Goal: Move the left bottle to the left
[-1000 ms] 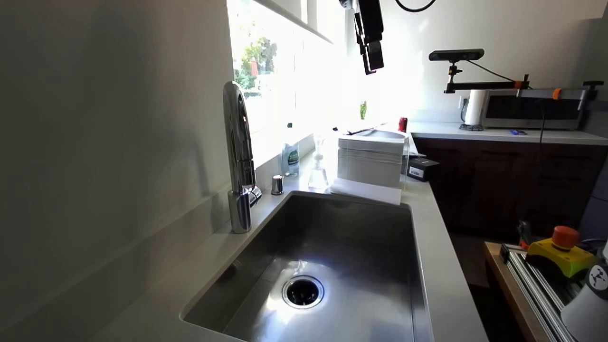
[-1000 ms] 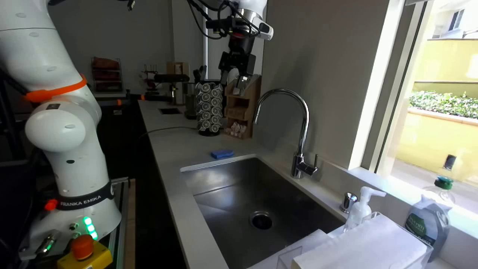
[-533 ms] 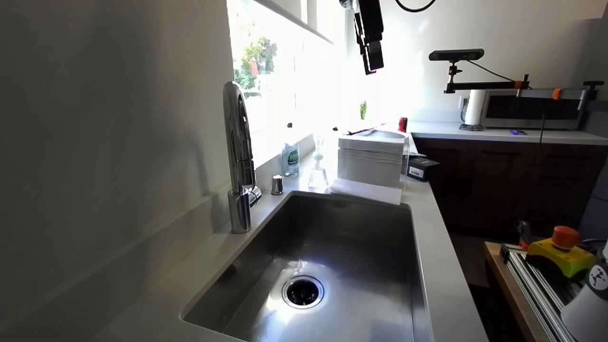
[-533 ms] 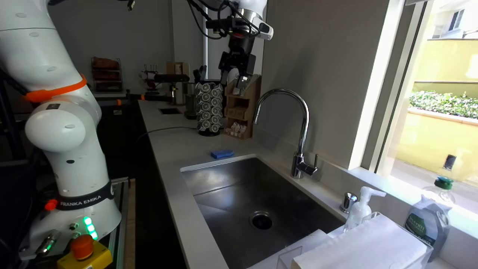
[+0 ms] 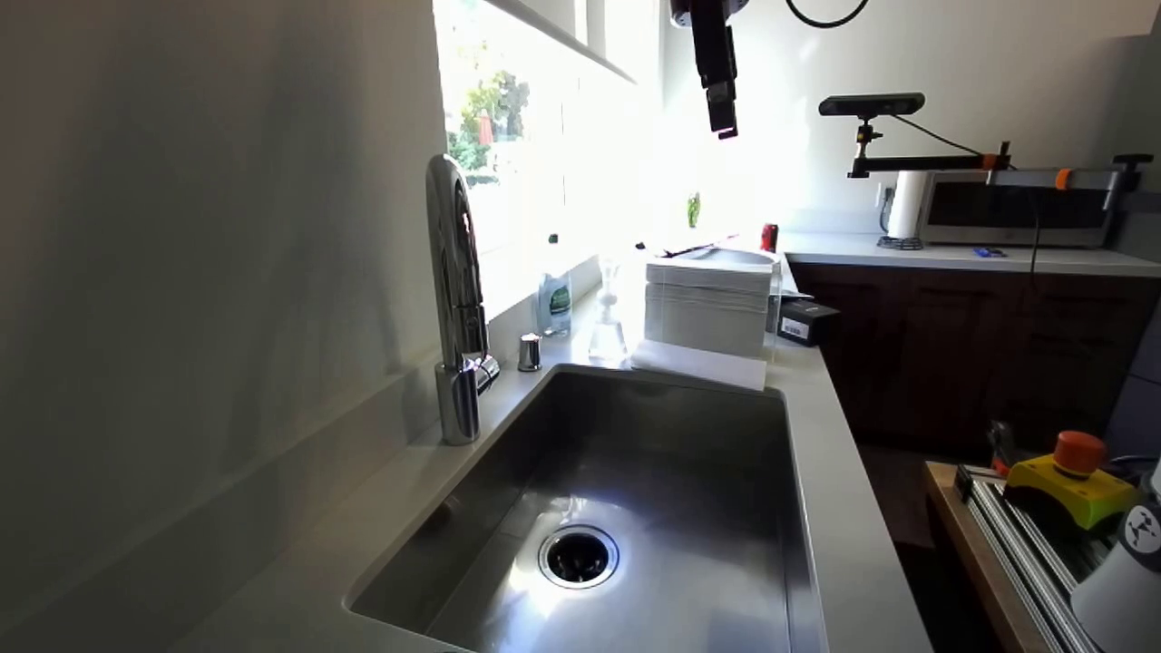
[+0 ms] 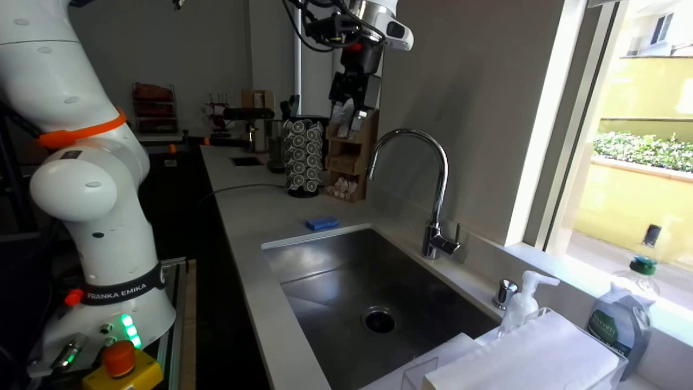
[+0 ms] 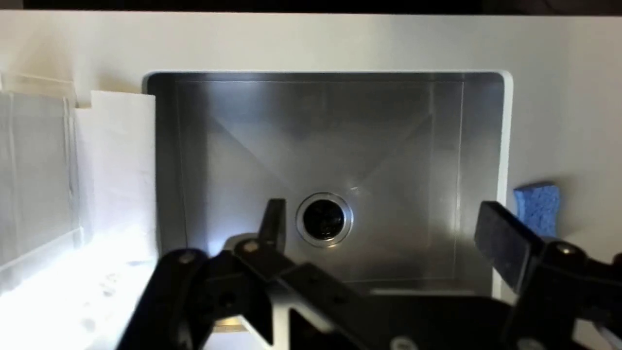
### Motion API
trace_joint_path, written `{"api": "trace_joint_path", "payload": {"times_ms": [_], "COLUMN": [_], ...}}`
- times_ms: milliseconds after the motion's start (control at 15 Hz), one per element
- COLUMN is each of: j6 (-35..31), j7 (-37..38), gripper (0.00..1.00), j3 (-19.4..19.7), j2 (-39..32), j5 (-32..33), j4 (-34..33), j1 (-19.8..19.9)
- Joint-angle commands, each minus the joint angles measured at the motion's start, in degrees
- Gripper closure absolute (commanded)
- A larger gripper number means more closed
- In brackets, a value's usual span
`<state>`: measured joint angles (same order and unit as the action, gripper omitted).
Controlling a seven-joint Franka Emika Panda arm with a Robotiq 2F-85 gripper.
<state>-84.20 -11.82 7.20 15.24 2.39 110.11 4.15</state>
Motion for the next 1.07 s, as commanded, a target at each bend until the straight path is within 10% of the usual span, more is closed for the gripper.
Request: {"api": "trace_joint_path", "payload": {"times_ms": [0, 267, 733, 1000], "j6": [-5.2, -16.1, -13.7, -24.9], "j7": [1.7, 3.5, 1.0, 11.7], "gripper": [0.0, 0.0, 0.0, 0.0], "j3": [4.3, 6.6, 6.7, 7.8], "j2": [-0.2, -4.1, -2.1, -7.0], "j5": [1.6, 5.5, 3.8, 6.8], "j4": [0.3, -1.8, -0.5, -0.2], "j1": [4.4, 7.5, 7.2, 9.9]}}
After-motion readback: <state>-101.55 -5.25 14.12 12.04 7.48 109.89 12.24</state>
